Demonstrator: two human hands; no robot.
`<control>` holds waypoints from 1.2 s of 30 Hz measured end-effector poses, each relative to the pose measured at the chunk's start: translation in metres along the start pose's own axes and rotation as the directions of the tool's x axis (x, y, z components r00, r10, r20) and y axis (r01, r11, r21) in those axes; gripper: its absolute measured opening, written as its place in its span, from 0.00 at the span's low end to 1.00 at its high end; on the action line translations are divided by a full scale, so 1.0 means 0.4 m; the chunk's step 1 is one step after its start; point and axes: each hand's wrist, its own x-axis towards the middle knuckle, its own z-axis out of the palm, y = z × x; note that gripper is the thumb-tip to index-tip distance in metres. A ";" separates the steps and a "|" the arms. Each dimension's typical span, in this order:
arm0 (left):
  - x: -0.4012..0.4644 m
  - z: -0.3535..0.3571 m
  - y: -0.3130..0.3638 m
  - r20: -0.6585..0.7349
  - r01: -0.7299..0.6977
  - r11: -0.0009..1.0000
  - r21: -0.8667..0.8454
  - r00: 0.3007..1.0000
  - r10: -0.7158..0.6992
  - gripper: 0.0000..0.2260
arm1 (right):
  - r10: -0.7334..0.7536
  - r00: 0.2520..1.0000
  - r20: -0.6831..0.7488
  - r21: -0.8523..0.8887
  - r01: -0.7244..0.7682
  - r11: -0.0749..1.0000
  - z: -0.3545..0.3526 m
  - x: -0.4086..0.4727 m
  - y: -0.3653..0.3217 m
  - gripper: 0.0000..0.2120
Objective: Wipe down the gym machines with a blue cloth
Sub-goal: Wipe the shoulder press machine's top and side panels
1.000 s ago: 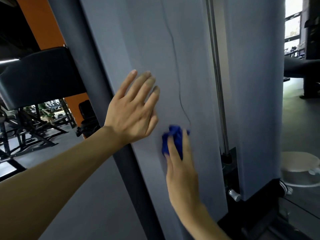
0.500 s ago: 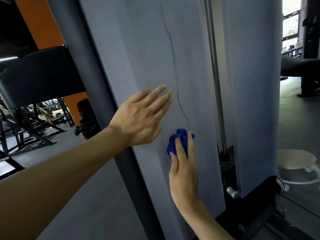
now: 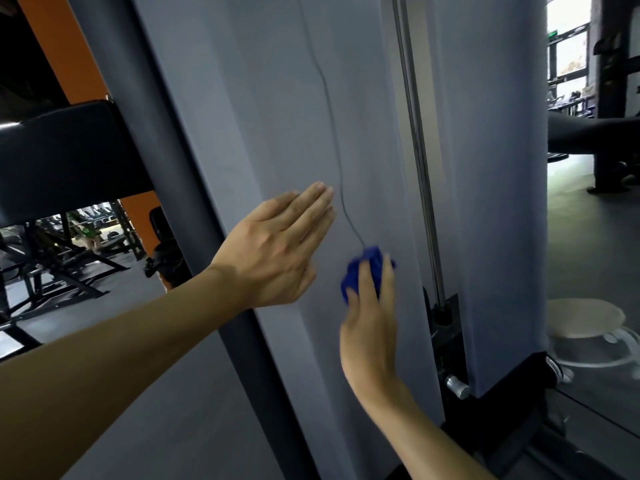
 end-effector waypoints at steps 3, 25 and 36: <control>0.002 0.002 0.001 -0.036 0.002 1.000 -0.005 0.999 -0.002 0.29 | -0.162 0.984 -0.071 -0.005 0.162 0.987 0.019 0.163 -0.086 0.28; 0.013 -0.002 0.002 0.038 -0.072 0.997 0.001 0.997 0.072 0.27 | -0.063 0.998 0.000 -0.021 0.063 0.998 -0.084 0.029 0.153 0.28; 0.013 -0.003 0.002 0.042 -0.059 0.998 0.011 0.997 0.058 0.27 | -0.419 0.905 -0.073 -0.230 0.393 0.890 -0.083 0.434 -0.023 0.25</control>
